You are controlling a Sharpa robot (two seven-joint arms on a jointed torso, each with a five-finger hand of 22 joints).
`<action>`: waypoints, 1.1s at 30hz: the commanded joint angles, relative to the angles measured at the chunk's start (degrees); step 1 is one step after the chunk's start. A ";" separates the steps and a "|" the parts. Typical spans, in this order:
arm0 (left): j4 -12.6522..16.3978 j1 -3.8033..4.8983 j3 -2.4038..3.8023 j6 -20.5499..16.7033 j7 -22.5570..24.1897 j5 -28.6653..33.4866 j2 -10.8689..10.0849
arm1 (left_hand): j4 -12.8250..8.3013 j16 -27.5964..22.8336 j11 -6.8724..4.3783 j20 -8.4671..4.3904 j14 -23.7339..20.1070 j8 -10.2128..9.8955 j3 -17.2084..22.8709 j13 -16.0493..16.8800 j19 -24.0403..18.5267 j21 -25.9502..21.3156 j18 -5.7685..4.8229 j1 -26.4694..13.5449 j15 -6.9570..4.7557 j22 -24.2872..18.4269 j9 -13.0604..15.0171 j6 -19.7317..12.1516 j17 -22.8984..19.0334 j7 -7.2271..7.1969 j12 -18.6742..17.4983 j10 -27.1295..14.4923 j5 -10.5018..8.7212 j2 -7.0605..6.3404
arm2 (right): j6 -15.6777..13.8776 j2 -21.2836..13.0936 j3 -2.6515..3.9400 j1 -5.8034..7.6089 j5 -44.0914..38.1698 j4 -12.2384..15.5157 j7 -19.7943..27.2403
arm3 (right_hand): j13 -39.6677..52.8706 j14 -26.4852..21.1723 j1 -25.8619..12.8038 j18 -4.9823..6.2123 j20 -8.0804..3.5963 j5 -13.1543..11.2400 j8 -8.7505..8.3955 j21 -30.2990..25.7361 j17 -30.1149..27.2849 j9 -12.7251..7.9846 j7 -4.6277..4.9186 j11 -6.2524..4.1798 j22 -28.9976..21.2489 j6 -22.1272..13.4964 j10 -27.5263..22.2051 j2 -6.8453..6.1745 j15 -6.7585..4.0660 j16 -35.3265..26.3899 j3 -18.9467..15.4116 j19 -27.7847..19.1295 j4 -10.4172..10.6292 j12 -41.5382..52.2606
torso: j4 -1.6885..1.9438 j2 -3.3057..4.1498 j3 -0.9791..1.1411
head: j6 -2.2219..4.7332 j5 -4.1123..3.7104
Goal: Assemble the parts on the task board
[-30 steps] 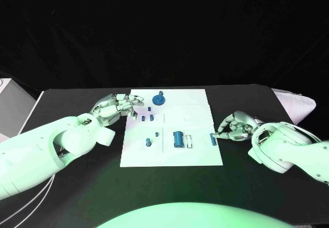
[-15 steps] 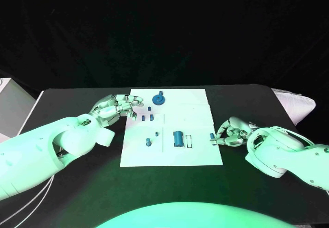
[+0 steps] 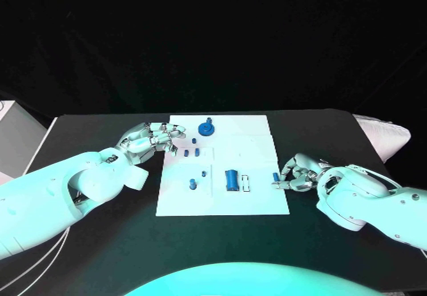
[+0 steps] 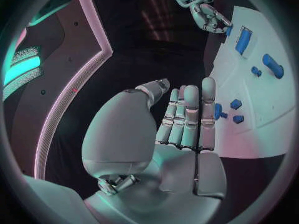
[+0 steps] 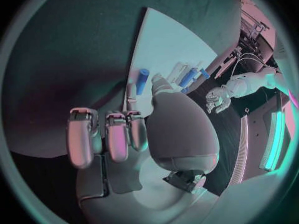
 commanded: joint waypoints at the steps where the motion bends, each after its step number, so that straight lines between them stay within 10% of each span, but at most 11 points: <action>1: 0.18 -0.03 0.04 0.93 0.51 0.20 0.07 | 0.41 -0.22 0.15 0.27 -0.20 -0.29 -0.04 0.06 0.29 -0.31 0.83 -0.66 0.37 -0.08 -0.09 0.19 0.07 0.05 -0.36 0.12 0.09 0.03 | 0.79 0.53 -0.02 -0.29 -1.95 -0.50 -0.47 | 13.35 5.99 -0.49 -0.90 0.12 0.32 0.31 -0.12 15.09 -0.05 -0.19 -0.22 12.79 0.46 4.48 0.11 -0.09 0.25 -0.12 4.49 -0.05 -0.29 | 0.00 0.02 0.05 | -0.10 0.02; 13: 0.30 -0.04 0.04 0.83 0.00 -0.01 0.04 | 0.49 -0.23 0.14 0.27 -0.21 -0.29 -0.04 0.07 0.30 -0.36 0.84 -0.70 0.36 -0.10 -0.10 0.22 0.08 0.03 -0.38 0.08 0.10 0.09 | 1.52 2.04 -0.04 -0.84 -3.22 -1.52 -0.94 | 13.34 5.99 5.89 -0.92 -0.31 4.09 -0.15 -0.11 15.09 -0.17 -0.56 -0.62 12.88 0.53 4.46 1.68 -0.49 0.25 3.93 4.54 -0.54 -0.37 | 0.01 -0.05 -0.03 | -0.34 0.02; 20: 0.54 -0.04 0.04 0.89 -0.31 -0.28 -0.01 | 0.42 -0.21 0.11 0.25 -0.19 -0.31 0.09 0.08 0.34 -0.37 0.85 -0.52 0.34 -0.10 -0.11 0.20 0.09 0.02 -0.39 0.06 0.15 0.23 | 2.95 2.54 -0.04 -0.87 -5.08 -1.56 -1.11 | 13.21 5.99 12.91 -0.94 -0.38 5.01 -1.48 -0.13 15.09 -1.23 -0.37 -0.53 12.96 1.07 4.28 -0.99 -0.46 0.25 11.07 4.55 -1.44 -0.73 | -0.02 -0.10 -0.05 | -0.44 -0.06; 33: 0.77 -0.04 0.04 1.09 -0.48 -2.52 -0.08 | 0.35 -0.21 0.11 0.24 -0.18 -0.32 0.15 0.08 0.37 -0.36 0.86 -0.40 0.33 -0.10 -0.11 0.20 0.10 0.02 -0.39 0.05 0.16 0.26 | 2.71 3.29 -0.05 -0.88 -6.52 -1.08 -1.22 | 13.09 5.99 12.42 -0.99 -0.21 9.42 -2.26 0.08 15.09 -1.86 -0.15 -0.38 13.12 1.82 4.13 -3.53 -0.29 0.25 17.03 4.65 -0.71 -1.07 | -0.01 -0.08 -0.02 | -0.32 -0.12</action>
